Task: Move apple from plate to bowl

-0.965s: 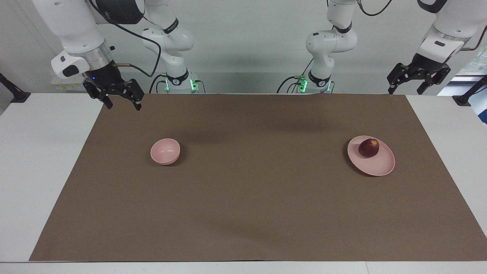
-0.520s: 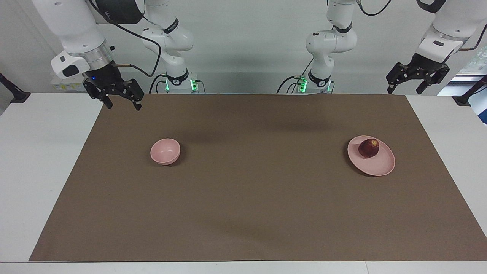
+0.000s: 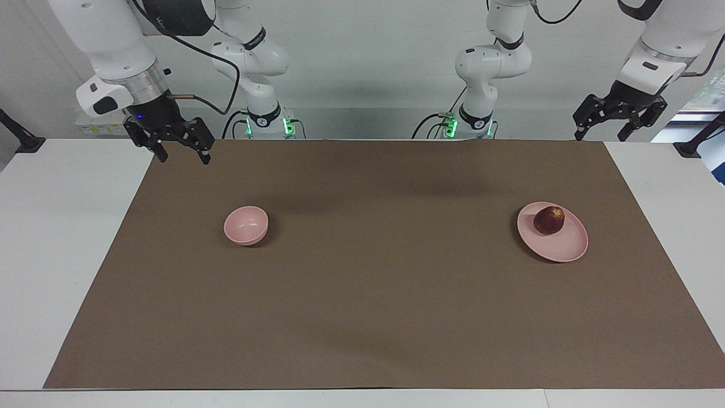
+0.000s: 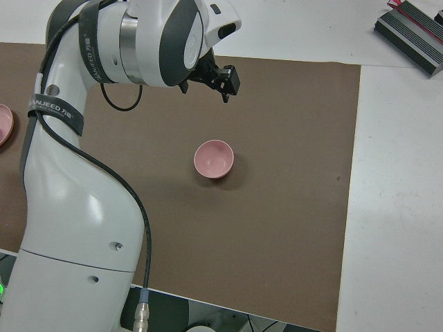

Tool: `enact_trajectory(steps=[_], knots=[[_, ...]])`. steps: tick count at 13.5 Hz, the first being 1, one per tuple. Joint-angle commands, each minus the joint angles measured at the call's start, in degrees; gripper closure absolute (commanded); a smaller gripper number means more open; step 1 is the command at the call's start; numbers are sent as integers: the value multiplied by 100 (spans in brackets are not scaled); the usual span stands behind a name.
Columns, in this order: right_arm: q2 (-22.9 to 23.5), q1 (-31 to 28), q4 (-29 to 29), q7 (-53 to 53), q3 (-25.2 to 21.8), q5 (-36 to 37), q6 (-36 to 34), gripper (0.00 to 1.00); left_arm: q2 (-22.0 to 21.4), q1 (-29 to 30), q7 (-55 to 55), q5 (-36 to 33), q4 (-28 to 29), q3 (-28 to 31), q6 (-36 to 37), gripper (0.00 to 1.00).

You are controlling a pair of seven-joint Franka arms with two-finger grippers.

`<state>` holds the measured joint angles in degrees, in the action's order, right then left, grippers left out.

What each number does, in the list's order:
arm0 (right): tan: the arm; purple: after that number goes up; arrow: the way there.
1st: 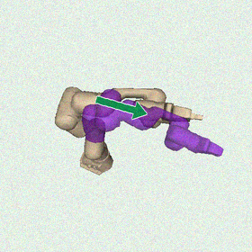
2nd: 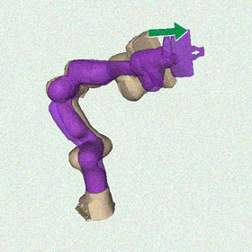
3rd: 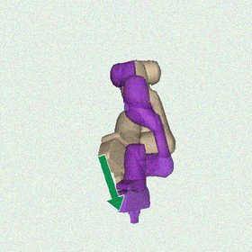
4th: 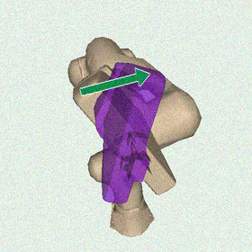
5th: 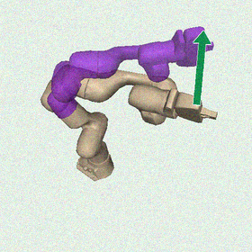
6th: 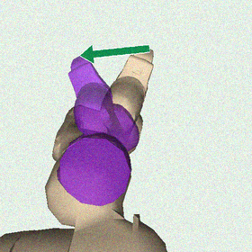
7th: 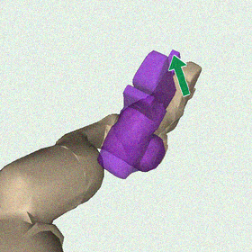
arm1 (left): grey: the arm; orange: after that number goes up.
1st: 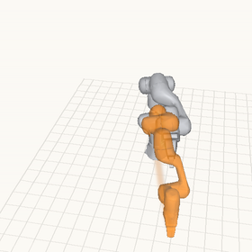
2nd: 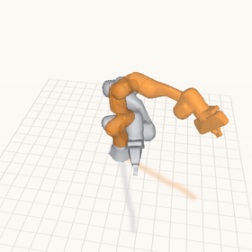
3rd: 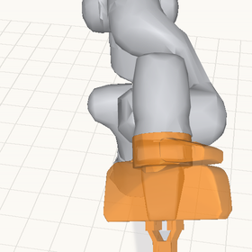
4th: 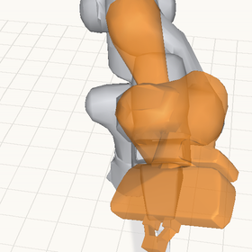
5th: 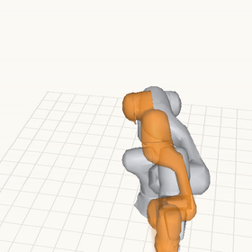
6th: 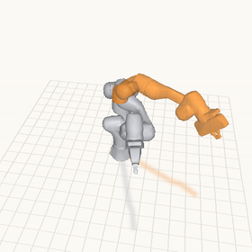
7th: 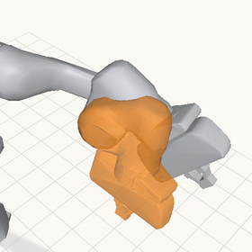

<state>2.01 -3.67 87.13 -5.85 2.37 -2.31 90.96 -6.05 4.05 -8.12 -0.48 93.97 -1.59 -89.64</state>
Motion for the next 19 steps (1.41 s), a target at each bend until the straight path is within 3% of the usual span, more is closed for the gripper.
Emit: enact_trajectory(steps=[1, 19], knots=[[-43, -11, 76, 136, 0, 38, 62, 0, -125, 25, -5, 48, 428, 44, -457, 0], [-43, -11, 76, 136, 0, 38, 62, 0, -28, 227, -93, 48, 2836, 71, -3076, 0]])
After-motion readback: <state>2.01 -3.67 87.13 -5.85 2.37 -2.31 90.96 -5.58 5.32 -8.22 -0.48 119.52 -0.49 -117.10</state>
